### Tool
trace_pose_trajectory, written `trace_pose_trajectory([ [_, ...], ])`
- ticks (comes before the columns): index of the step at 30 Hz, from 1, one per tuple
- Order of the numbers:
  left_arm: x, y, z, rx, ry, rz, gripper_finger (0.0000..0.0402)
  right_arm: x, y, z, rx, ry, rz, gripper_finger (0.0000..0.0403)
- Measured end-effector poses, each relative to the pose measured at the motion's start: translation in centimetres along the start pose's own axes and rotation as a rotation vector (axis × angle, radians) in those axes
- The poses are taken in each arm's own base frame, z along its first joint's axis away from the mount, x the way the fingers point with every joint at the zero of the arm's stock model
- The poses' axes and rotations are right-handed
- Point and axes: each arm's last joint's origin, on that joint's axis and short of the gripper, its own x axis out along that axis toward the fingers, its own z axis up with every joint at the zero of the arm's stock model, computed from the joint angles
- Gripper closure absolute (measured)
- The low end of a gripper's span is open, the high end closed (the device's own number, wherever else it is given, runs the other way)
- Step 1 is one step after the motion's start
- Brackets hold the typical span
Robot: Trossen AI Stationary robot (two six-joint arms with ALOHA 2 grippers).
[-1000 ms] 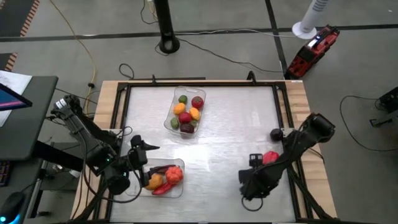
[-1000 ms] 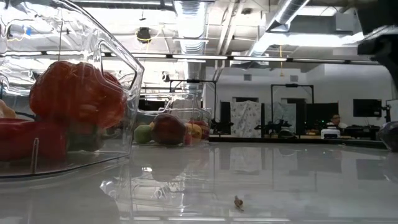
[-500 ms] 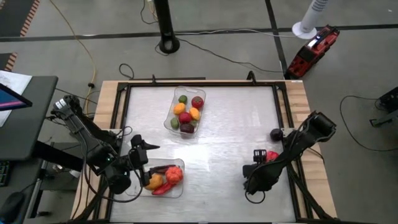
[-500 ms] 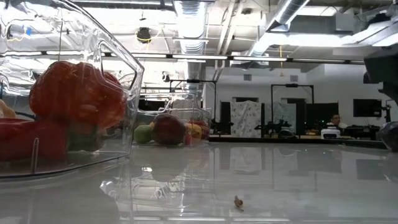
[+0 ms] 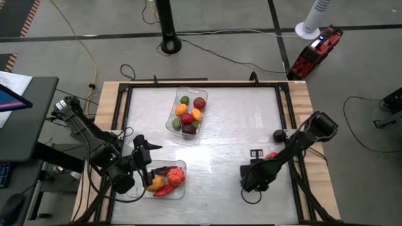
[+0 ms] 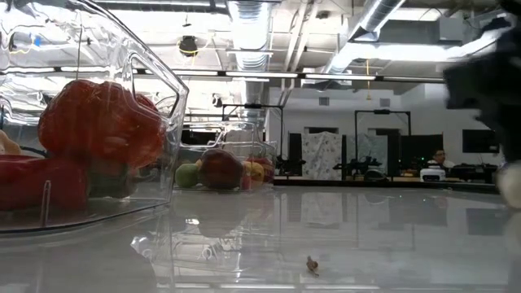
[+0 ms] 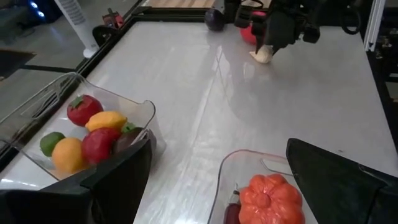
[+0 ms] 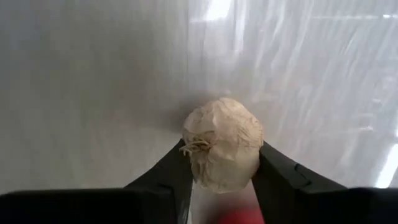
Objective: Sort produce into baskets
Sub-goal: Put the garlic into the bottom transparent bin
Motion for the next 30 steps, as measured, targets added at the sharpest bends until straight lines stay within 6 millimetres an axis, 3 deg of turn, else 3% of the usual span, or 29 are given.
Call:
trace_pose_trajectory([
  [4,0.1,0.0,0.0,-0.015,0.018,-0.014,0.0042,-1.8,-0.5,3.1,0.006,-0.176,0.048,0.024],
  [11,0.9,0.5,0.3,-0.03,0.044,-0.002,0.0042,-6.2,-1.8,9.9,-0.11,-0.722,0.153,0.0207],
  [15,1.0,0.7,0.3,-0.022,0.062,-0.007,0.0042,-8.3,-3.1,12.2,-0.153,-0.961,0.13,0.0207],
  [18,1.0,0.8,0.2,-0.012,0.071,-0.002,0.0042,-8.5,-3.7,13.9,-0.174,-1.099,0.127,0.0209],
  [24,1.0,0.8,0.2,-0.033,0.077,-0.003,0.0042,-7.9,-4.0,18.6,-0.209,-1.208,0.145,0.0203],
  [30,1.0,0.8,0.0,-0.043,0.112,-0.016,0.0042,-6.7,-4.4,21.2,-0.298,-1.076,0.202,0.0146],
])
